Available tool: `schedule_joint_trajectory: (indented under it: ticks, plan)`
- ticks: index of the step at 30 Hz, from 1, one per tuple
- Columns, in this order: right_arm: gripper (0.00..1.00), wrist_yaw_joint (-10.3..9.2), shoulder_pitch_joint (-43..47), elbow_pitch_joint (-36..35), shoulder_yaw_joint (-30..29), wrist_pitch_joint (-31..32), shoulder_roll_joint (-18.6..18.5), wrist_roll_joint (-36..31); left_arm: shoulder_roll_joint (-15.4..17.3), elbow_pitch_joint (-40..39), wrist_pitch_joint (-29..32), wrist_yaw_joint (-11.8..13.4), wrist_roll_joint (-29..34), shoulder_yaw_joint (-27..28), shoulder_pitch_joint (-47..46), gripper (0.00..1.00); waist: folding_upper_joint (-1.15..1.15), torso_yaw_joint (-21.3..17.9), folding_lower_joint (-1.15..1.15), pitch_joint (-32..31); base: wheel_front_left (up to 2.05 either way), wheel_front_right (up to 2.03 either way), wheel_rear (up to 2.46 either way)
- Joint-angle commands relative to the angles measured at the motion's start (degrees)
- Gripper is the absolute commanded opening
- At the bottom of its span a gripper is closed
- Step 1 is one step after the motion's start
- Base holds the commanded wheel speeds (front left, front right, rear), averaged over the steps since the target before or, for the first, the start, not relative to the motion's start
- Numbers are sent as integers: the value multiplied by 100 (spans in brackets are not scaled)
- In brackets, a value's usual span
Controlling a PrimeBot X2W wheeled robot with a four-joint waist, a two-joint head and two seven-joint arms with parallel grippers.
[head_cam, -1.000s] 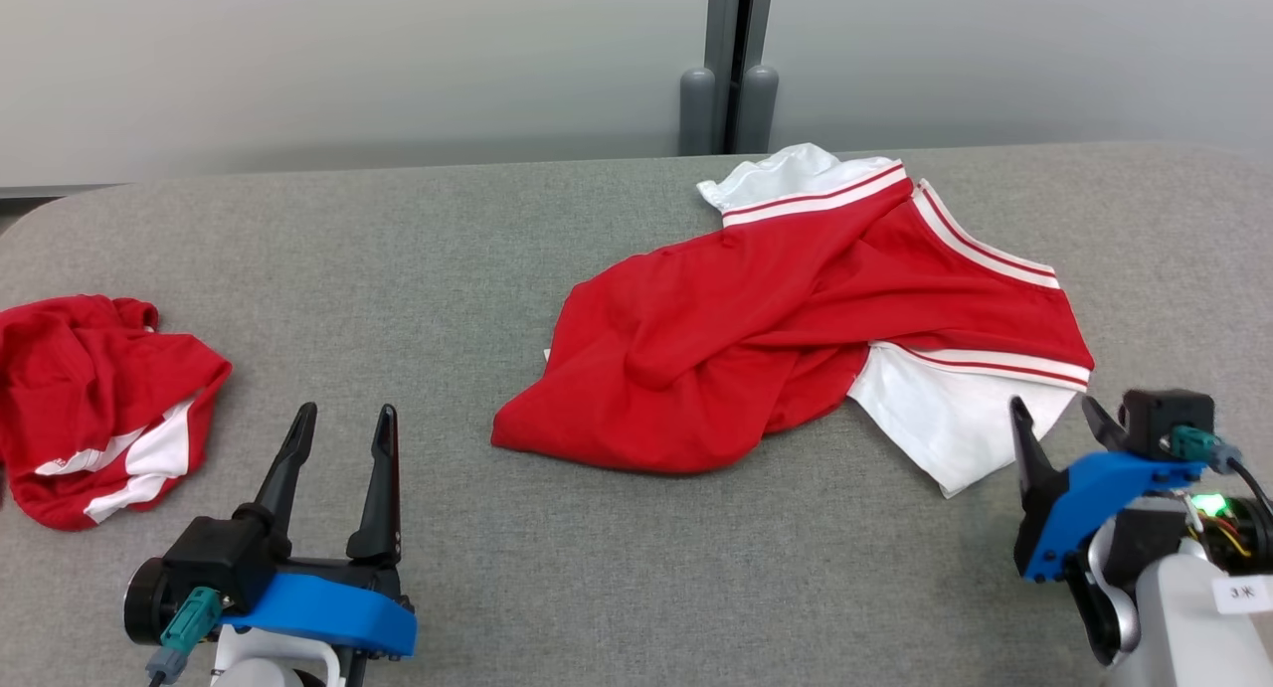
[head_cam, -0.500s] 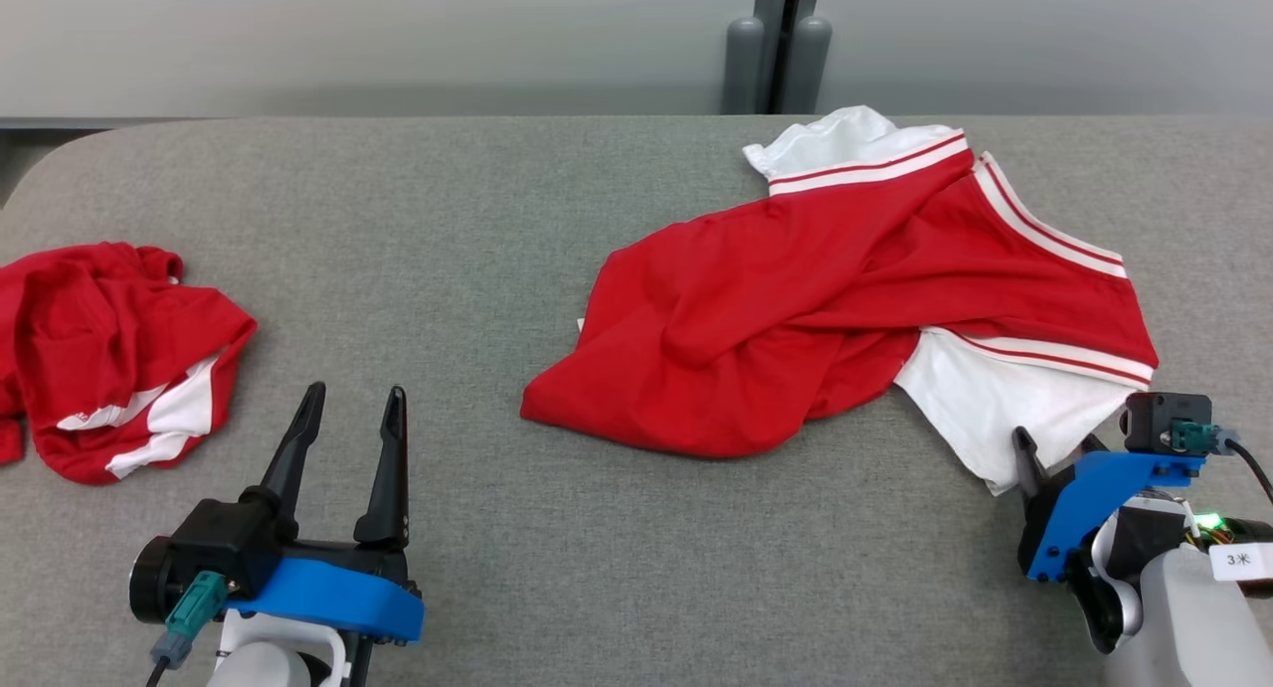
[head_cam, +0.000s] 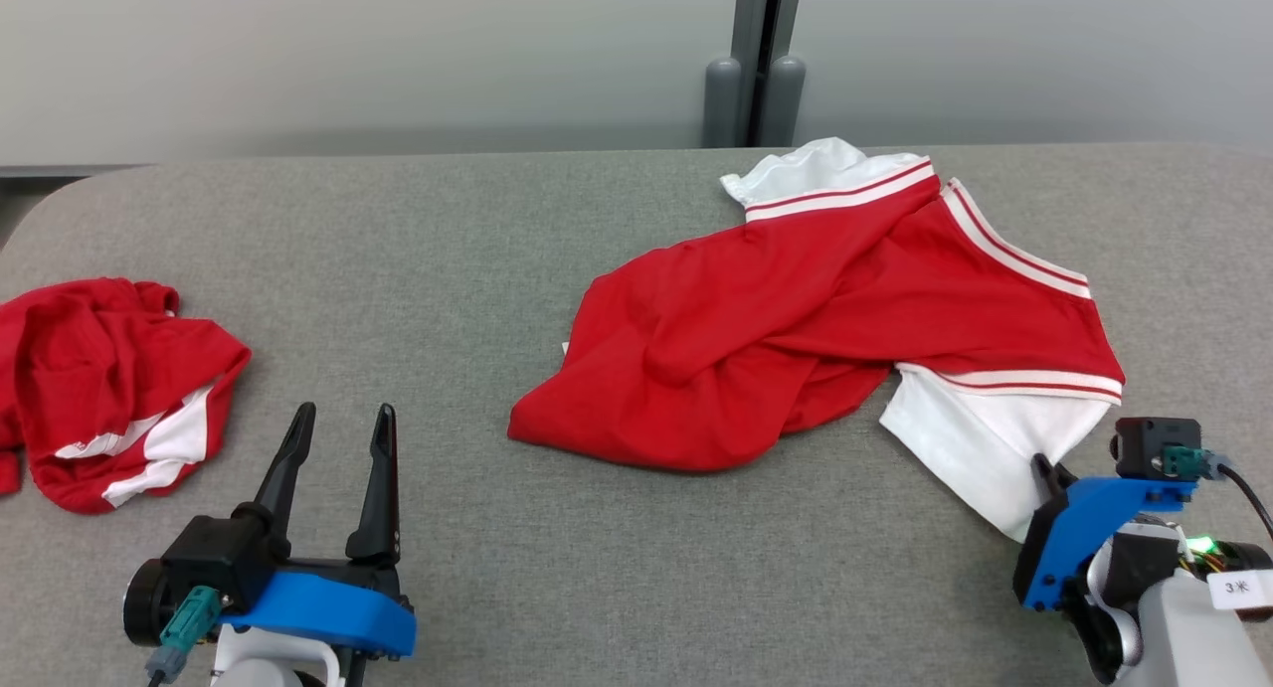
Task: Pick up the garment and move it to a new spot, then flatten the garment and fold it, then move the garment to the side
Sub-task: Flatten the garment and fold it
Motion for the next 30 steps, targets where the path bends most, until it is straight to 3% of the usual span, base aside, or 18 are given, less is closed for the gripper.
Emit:
schedule_joint_trajectory:
  ticks: [1, 7, 10, 11, 12, 17, 25, 30]
  plan:
    - [0, 1, 200, -214, -21, 85, -16, -15, 11, 2, -19, 36, -44, -1, 59, 100, 0, -91, 0, -91, 0, 0, 0]
    - [0, 1, 1175, -1960, -44, 881, -15, -86, 52, -70, -25, 103, -79, 47, 252, 100, 0, -285, 0, -242, 0, 0, 0]
    - [0, 1, 1513, -2514, -141, 1086, -18, -124, 60, -100, -27, 119, -80, 47, 291, 100, 0, -321, 0, -275, 0, 0, 0]
    - [27, 1, 1576, -2622, -157, 1093, -16, -152, 61, -104, -27, 119, -86, 37, 300, 100, 0, -321, 0, -289, 0, 0, 0]
    - [100, 1, 1650, -2684, -204, 1101, -12, -115, 65, -104, -26, 116, -94, 29, 318, 100, 0, -319, 0, -302, 0, 0, 0]
    - [100, 1, 1745, -2858, -227, 770, -14, 30, 70, -97, -15, 119, -112, -7, 368, 100, 0, -283, 0, -355, 0, 0, 0]
    - [100, 1, 1773, -2950, 298, -867, -14, -103, 40, -91, -15, 165, -140, -24, 476, 100, 0, -182, 0, -485, 0, 0, 0]
    - [100, 1, 1883, -2738, 775, -1372, -14, -70, 1, -46, -26, 186, -172, -14, 522, 100, 0, -171, 0, -545, 0, 0, 0]
